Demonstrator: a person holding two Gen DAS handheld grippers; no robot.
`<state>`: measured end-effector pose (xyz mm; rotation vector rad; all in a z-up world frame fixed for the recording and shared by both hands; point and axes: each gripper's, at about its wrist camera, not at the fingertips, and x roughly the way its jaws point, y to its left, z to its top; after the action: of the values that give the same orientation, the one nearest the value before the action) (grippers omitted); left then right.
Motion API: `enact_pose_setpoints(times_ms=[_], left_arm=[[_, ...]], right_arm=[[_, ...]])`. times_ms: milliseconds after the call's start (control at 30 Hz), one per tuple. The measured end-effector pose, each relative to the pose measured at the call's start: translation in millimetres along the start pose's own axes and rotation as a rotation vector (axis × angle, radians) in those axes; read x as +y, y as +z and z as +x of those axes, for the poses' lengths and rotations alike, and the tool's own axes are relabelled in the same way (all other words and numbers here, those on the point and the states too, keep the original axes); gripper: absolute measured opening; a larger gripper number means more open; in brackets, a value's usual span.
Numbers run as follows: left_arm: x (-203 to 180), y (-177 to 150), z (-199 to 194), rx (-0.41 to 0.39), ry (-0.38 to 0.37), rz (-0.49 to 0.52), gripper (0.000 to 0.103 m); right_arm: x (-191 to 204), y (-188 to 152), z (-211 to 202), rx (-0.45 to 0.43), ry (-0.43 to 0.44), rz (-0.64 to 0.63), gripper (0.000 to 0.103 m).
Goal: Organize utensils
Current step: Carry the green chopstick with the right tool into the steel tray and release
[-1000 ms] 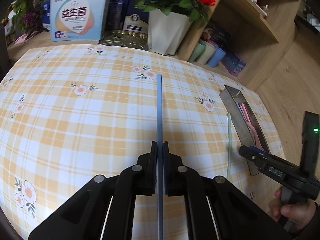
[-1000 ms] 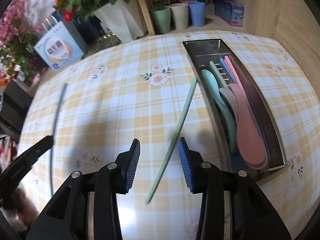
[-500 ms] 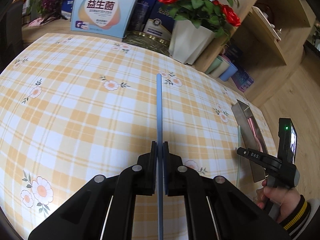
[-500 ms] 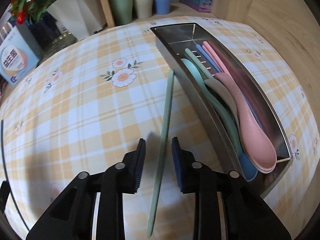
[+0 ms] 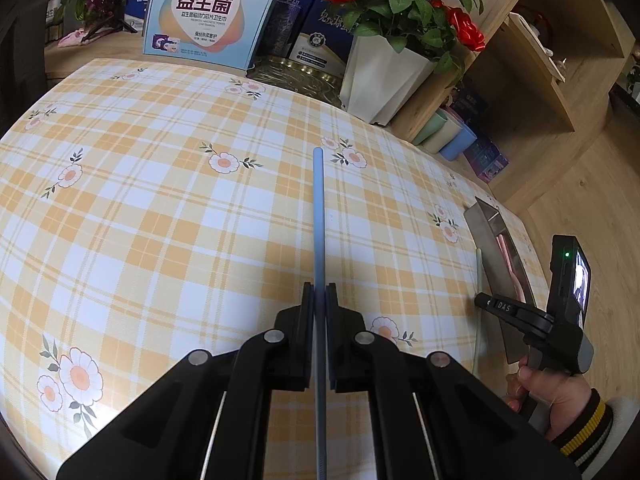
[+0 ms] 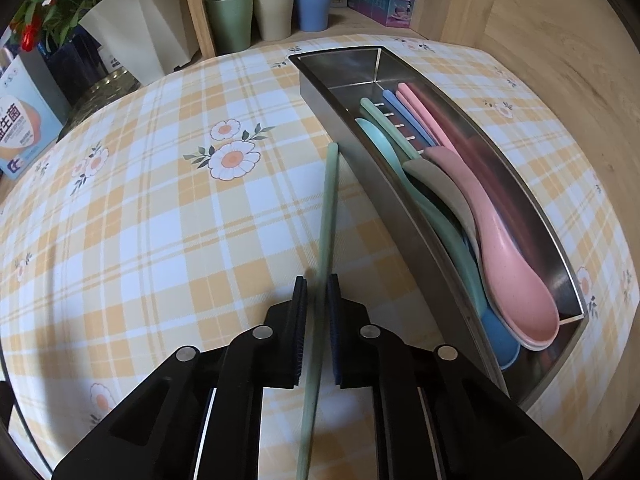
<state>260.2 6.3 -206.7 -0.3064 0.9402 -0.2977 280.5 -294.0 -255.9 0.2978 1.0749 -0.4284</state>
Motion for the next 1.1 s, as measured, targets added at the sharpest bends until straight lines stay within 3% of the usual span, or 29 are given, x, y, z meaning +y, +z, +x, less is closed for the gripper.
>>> enact_pose_setpoints(times_ms=[400, 600, 800, 1100], left_arm=[[-9.8, -2.9, -0.2, 0.008, 0.002, 0.023, 0.005], [-17.3, -1.4, 0.1, 0.014, 0.006, 0.032, 0.005], [-32.0, 8.3, 2.4, 0.022, 0.000, 0.026, 0.005], [-69.3, 22.5, 12.4, 0.029, -0.014, 0.043, 0.005]], right_arm=[[6.1, -6.5, -33.9, -0.074, 0.223, -0.072, 0.006], [-13.2, 6.5, -56.7, -0.121, 0.314, -0.100, 0.006], [-56.8, 47.8, -75.3, -0.200, 0.295, -0.186, 0.006], [-121.7, 78.6, -40.5, -0.155, 0.221, -0.262, 0.006]])
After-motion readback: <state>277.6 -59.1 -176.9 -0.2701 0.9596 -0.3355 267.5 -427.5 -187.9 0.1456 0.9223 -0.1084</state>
